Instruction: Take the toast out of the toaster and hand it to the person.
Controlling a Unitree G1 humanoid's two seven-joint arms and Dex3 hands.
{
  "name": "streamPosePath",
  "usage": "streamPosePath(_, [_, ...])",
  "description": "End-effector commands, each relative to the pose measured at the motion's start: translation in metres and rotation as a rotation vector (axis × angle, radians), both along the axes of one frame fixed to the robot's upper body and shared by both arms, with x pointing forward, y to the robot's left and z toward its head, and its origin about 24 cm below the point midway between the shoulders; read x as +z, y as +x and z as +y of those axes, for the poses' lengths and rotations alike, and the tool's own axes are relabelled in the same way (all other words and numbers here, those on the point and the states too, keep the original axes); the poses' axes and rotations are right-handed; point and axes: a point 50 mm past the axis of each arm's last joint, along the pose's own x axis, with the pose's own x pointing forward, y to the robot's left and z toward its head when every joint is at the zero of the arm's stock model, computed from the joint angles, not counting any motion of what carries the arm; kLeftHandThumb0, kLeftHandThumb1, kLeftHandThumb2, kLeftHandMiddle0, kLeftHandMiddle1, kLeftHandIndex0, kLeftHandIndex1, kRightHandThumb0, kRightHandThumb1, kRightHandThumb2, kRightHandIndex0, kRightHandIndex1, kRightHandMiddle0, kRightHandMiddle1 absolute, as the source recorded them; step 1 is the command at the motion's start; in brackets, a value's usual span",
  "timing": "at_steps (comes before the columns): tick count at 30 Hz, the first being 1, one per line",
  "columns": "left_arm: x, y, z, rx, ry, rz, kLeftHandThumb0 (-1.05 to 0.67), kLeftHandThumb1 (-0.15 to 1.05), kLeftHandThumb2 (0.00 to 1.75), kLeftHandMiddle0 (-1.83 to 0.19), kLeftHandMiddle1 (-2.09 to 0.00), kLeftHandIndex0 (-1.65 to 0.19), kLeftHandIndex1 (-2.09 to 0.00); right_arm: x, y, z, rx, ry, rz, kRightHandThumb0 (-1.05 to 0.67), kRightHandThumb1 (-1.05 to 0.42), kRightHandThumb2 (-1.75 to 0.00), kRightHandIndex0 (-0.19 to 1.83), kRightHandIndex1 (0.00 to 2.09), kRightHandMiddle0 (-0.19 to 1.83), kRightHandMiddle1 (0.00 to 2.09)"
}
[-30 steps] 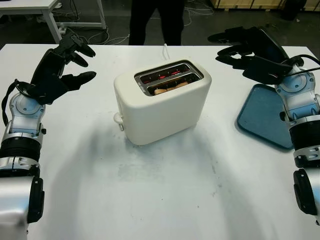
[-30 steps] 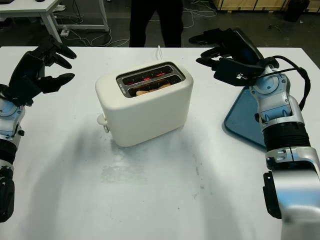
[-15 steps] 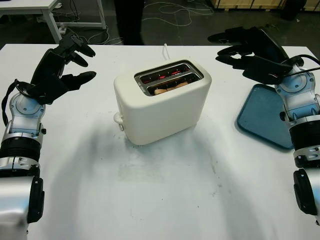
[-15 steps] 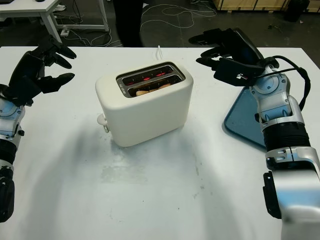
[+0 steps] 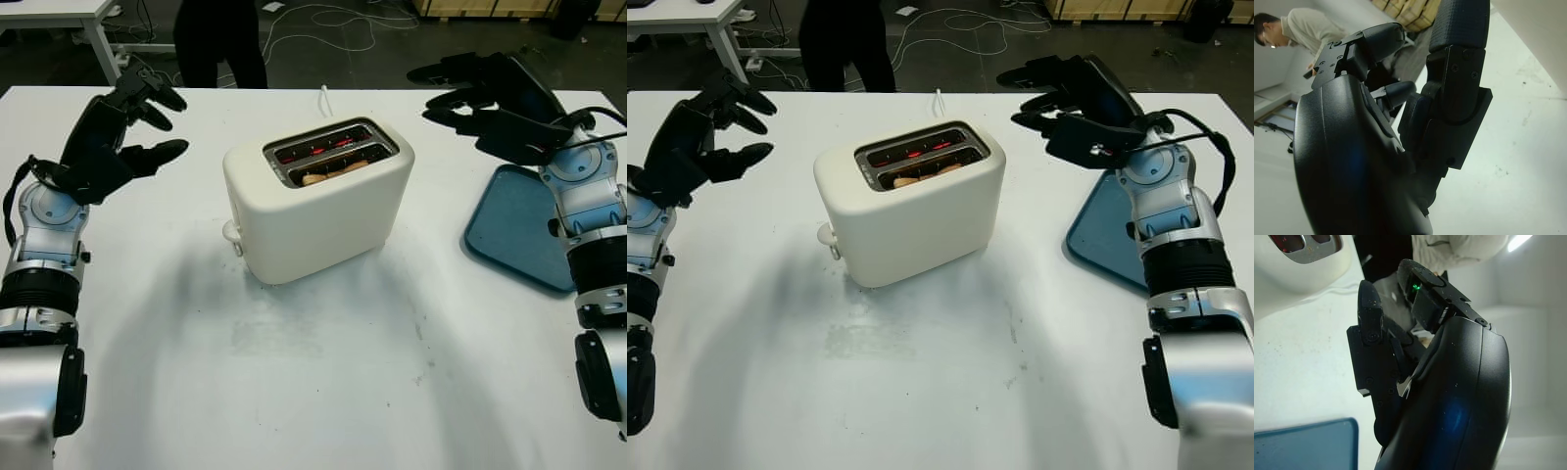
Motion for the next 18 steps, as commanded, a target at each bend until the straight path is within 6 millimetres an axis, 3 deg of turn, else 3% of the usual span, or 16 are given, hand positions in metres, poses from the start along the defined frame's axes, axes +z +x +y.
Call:
streamPosePath(1, [0.0052,0.0012,-0.0015,-0.005,0.008,-0.018,-1.05,0.92,0.28,-0.04,-1.65,-0.08,-1.51,-0.0018,-0.0006,-0.0033,-0.002,0.013,-0.002,-0.35,-0.92,-0.23,0.95,0.01,0.76,0.01])
streamPosePath(18, [0.0047,0.0012,-0.0015,-0.003,-0.001,-0.018,-1.05,0.92,0.27,-0.04,-1.66,-0.08,-1.53,-0.0014,-0.0005,-0.0031,-0.006,0.006,0.006,-0.35,-0.92,-0.24,0.94,0.01,0.75,0.0])
